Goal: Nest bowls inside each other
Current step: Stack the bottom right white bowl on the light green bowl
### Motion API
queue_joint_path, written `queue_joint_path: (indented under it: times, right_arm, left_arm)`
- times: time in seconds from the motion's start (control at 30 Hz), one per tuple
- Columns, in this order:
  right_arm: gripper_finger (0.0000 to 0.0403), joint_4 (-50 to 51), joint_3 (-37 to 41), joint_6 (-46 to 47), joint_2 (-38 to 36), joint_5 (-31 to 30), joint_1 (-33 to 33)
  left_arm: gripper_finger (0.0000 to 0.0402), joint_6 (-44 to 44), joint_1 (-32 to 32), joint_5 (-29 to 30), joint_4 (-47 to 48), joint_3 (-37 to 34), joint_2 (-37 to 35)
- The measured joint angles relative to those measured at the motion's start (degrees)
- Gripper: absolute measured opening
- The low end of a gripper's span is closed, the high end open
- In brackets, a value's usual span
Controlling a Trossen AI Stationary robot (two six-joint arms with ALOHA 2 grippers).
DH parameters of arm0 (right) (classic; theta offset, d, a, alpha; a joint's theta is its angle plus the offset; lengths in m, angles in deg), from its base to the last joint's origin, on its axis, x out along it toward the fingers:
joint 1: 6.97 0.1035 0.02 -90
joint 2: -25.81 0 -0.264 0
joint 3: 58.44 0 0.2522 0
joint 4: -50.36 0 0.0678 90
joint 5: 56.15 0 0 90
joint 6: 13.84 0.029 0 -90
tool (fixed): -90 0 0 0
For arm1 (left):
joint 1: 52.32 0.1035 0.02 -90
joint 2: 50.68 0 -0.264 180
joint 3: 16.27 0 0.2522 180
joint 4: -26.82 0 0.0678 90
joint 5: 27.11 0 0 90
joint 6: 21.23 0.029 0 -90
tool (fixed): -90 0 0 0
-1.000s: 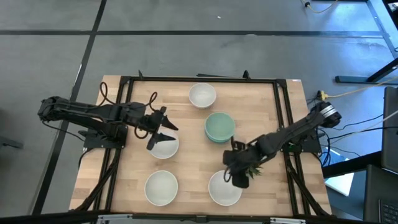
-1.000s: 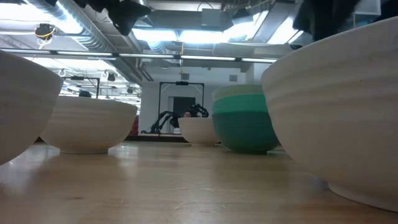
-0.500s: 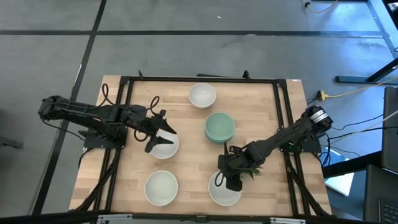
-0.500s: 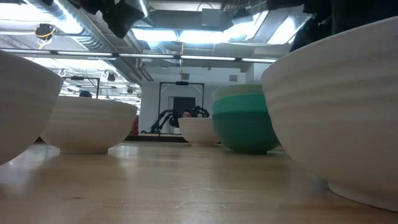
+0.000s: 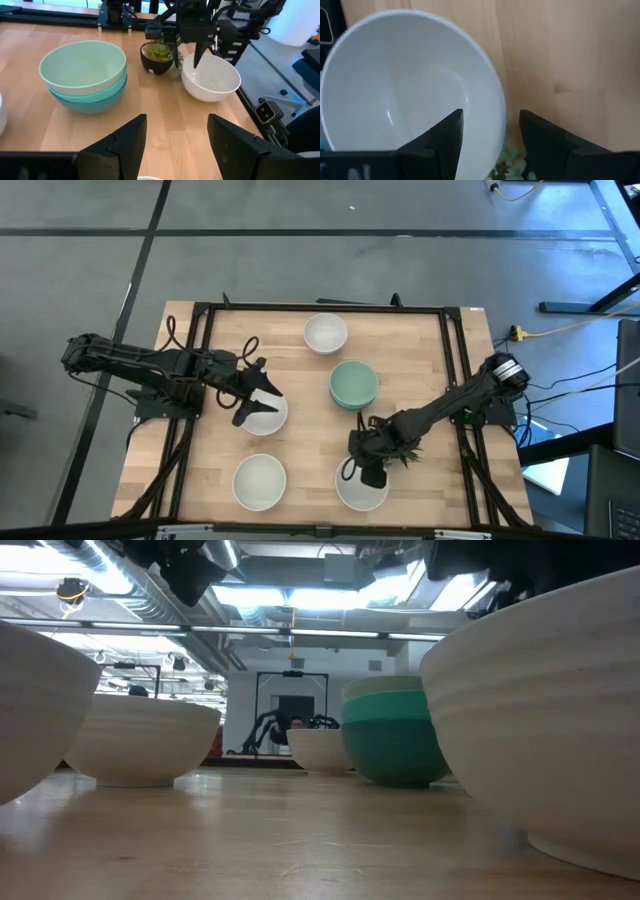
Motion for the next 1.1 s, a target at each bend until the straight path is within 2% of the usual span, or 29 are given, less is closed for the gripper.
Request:
queue_joint_path:
  times: [0.27, 0.37, 0.77, 1.1]
  right_arm:
    - [0.0194, -0.36, 0.00, -0.02, 2.25, 0.48, -0.02]
    - [0.0177, -0.38, 0.00, -0.02, 2.32, 0.48, -0.04]
    - [0.0015, -0.38, 0.00, -0.08, 2.31, 0.45, -0.52]
    - [0.0011, -0.34, 0.00, 1.48, 2.31, 0.72, -1.89]
  left_arm:
    - [0.0204, 0.00, 0.02, -0.02, 0.27, 0.00, 0.01]
    - [0.0204, 0.00, 0.03, -0.02, 0.38, 0.00, 0.01]
    - [0.0204, 0.00, 0.04, -0.02, 0.38, 0.00, 0.01]
    - [0.0204, 0.00, 0.04, -0.02, 0.37, 0.02, 0.01]
